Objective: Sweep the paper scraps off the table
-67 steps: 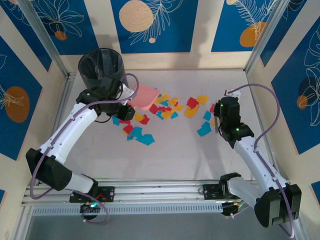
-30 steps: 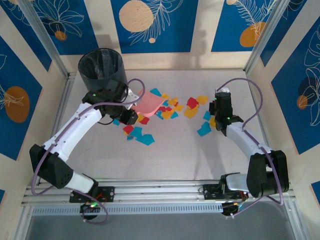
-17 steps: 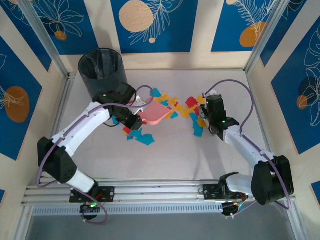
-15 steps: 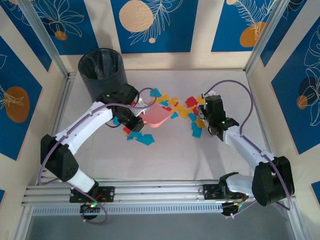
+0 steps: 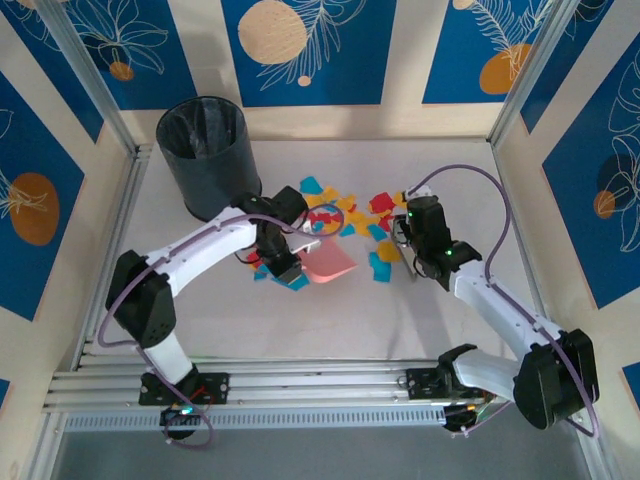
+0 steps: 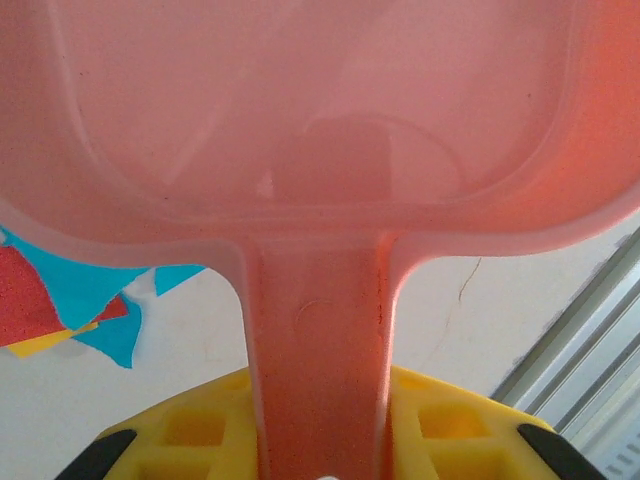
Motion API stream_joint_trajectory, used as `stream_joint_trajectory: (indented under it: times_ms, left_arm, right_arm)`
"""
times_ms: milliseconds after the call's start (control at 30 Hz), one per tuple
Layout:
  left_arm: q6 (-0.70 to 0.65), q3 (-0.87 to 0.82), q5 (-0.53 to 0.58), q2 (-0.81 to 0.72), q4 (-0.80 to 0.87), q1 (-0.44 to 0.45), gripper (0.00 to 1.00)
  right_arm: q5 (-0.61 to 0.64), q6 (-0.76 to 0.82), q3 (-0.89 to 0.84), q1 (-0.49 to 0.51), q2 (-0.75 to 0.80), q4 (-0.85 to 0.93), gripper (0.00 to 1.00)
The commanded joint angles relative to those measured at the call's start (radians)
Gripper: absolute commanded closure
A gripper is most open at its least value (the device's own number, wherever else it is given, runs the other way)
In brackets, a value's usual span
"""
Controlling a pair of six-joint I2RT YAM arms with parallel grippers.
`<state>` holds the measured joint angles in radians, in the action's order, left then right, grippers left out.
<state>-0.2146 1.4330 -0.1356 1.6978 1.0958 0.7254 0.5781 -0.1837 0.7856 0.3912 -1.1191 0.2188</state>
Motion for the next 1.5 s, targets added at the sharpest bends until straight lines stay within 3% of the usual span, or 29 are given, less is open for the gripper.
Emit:
stream_joint_trajectory:
  times_ms: [0,200,600,1467]
  left_arm:
    - [-0.046,0.003,0.037,0.029,0.043,0.032,1.00]
    - [-0.058,-0.001,0.066,0.071,0.035,0.078,1.00]
    - [-0.067,0.048,0.097,0.162,-0.005,0.135,1.00]
    - [-0.110,0.208,0.078,0.344,-0.008,0.140,1.00]
  right_arm:
    - [0.106,-0.051,0.026,0.003,0.061,0.013,1.00]
    - [0.169,-0.066,-0.026,0.001,0.095,-0.003,1.00]
    - [0.088,-0.113,-0.071,0.001,0.068,-0.006,1.00]
    - [-0.122,-0.144,-0.072,0.043,0.011,-0.055,1.00]
